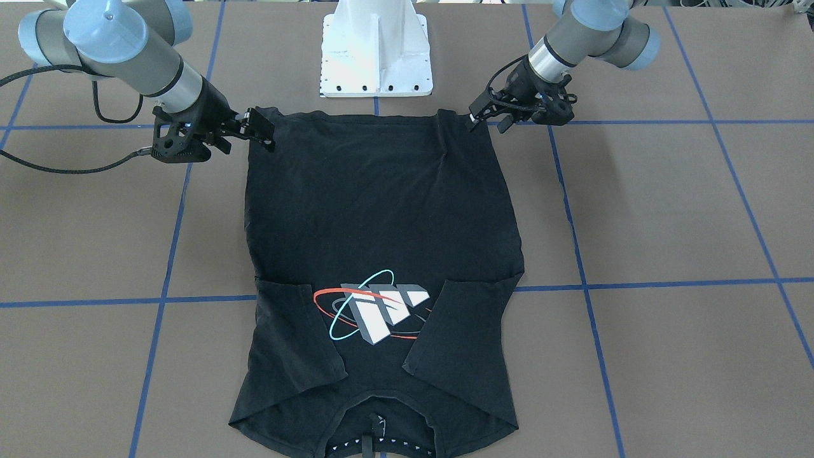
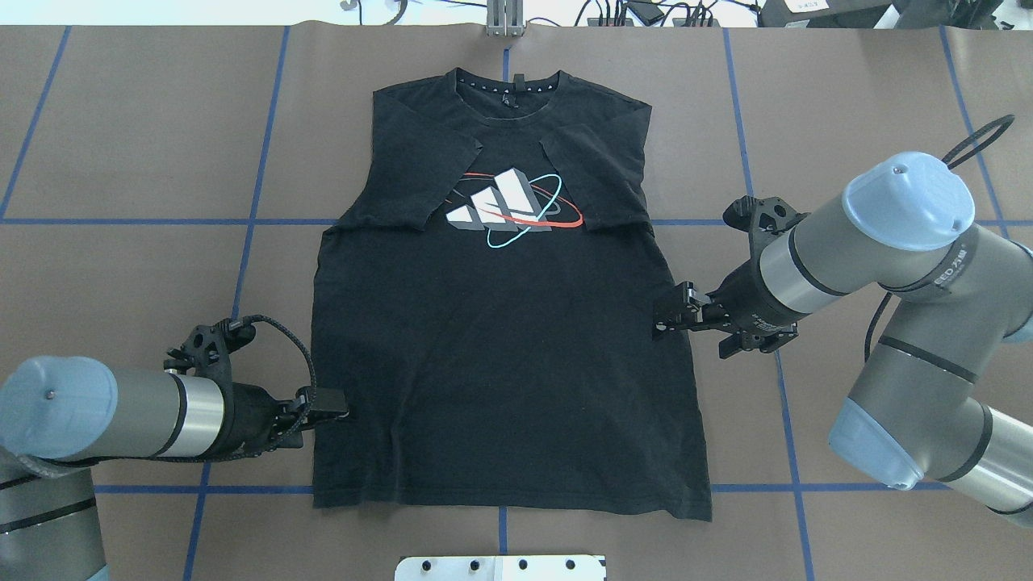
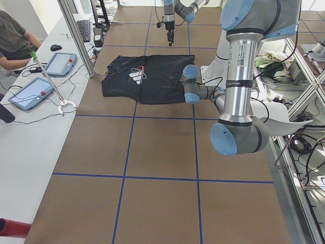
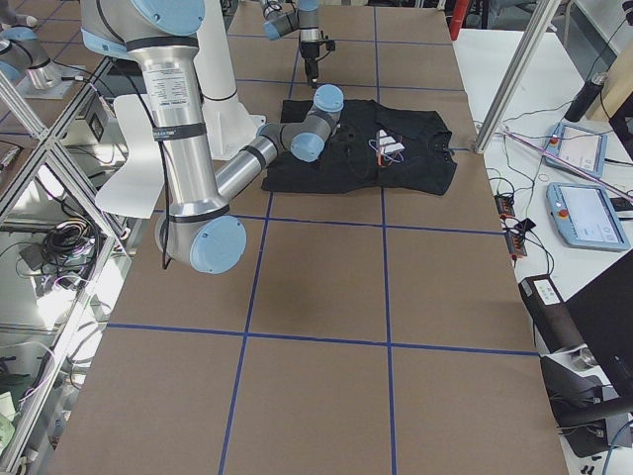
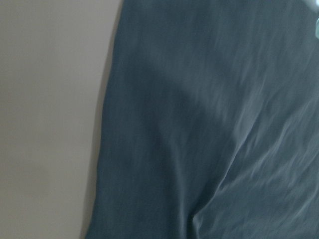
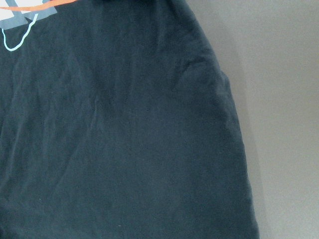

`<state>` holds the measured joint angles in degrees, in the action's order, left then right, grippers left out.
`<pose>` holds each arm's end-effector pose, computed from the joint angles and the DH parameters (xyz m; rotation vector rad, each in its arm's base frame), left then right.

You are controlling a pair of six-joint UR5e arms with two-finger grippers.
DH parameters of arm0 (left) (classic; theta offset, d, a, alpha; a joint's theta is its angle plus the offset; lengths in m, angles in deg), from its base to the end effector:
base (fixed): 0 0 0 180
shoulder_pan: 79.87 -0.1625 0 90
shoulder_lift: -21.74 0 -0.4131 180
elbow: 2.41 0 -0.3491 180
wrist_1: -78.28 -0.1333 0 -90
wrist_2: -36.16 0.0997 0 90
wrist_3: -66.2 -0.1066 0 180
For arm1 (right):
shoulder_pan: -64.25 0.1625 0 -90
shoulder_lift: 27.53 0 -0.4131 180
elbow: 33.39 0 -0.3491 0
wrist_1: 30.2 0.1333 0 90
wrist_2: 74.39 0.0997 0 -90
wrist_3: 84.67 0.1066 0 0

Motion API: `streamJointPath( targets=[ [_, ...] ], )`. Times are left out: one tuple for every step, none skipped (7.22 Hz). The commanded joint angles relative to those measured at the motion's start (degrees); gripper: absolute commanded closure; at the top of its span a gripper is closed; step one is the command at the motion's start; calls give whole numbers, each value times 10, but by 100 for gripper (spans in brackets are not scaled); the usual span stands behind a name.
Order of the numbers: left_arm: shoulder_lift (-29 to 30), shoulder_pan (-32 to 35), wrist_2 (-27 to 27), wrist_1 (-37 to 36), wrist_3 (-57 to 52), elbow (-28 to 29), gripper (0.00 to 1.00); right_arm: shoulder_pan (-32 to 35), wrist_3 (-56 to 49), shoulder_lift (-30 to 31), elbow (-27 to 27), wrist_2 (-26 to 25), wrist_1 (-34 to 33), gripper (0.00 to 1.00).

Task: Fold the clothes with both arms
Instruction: 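Position both grippers at the hem corners nearest the robot and grasp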

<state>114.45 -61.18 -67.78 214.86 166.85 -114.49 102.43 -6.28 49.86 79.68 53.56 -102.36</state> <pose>0.4073 -0.2514 0.3673 -0.1239 1.2547 -0.2913 -0.3516 -0.3627 0.3318 -0.1768 -1.0689 0.1084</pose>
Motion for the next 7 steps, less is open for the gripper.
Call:
streamJointPath(
  targets=[
    [-3,-46,29,-1,13,5,11,0,-1,0,2,3,0,0],
    [-4,-46,29,-3,13,8,13,0,0,0,3,4,0,0],
    [-5,-47,29,-4,13,9,13,0,0,0,3,5,0,0],
    [-8,-55,29,-11,13,9,13,0,-1,-1,3,5,0,0],
    [-8,-57,29,-13,13,9,13,0,-1,-1,2,5,0,0],
    [-9,-63,29,-14,13,9,13,0,-1,-1,2,5,0,0],
    [-8,-64,29,-23,13,9,14,0,-1,-1,2,5,0,0]
  ],
)
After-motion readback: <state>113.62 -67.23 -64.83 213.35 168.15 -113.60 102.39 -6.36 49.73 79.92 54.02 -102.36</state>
